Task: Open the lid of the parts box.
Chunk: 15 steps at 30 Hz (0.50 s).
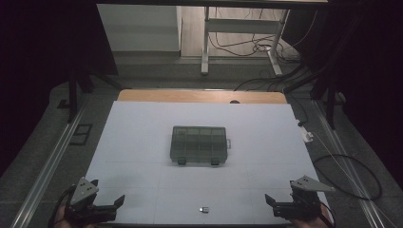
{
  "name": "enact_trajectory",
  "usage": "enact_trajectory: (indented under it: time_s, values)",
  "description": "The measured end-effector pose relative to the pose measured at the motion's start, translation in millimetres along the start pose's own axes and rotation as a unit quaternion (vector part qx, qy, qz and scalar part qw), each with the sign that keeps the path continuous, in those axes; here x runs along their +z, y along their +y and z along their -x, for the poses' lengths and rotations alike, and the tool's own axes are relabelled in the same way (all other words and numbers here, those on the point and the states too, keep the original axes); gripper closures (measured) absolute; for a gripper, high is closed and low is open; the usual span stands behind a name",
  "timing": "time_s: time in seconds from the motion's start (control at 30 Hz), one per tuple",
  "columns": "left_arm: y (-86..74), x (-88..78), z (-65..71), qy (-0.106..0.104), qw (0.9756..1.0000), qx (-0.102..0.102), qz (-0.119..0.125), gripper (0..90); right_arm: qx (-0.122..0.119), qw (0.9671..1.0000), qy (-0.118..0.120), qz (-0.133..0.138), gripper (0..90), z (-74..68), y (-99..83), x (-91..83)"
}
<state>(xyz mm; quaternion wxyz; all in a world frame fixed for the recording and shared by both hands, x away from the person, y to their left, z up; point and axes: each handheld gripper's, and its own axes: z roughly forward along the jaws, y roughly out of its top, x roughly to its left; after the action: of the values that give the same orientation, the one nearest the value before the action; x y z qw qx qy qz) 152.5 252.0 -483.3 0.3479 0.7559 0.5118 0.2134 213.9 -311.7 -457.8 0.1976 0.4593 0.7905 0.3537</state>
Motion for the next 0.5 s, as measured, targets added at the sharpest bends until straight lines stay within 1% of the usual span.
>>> enact_trajectory:
  time_s: [0.13,0.37,0.5]
  values:
    - [0.3,0.3,-0.8,-0.001,1.0,-0.003,0.0,0.0,0.0,1.0,0.0,0.001,0.0,0.1,-0.4,-0.3]
    - [1.7,2.6,0.3,-0.003,0.9999,0.006,-0.008,0.0,0.001,1.0,0.003,-0.002,0.0,0.0,-0.9,-0.8]
    - [2.1,3.2,-0.2,-0.007,0.9999,0.004,-0.009,0.0,0.003,1.0,0.002,-0.004,0.0,0.4,-0.8,-0.2]
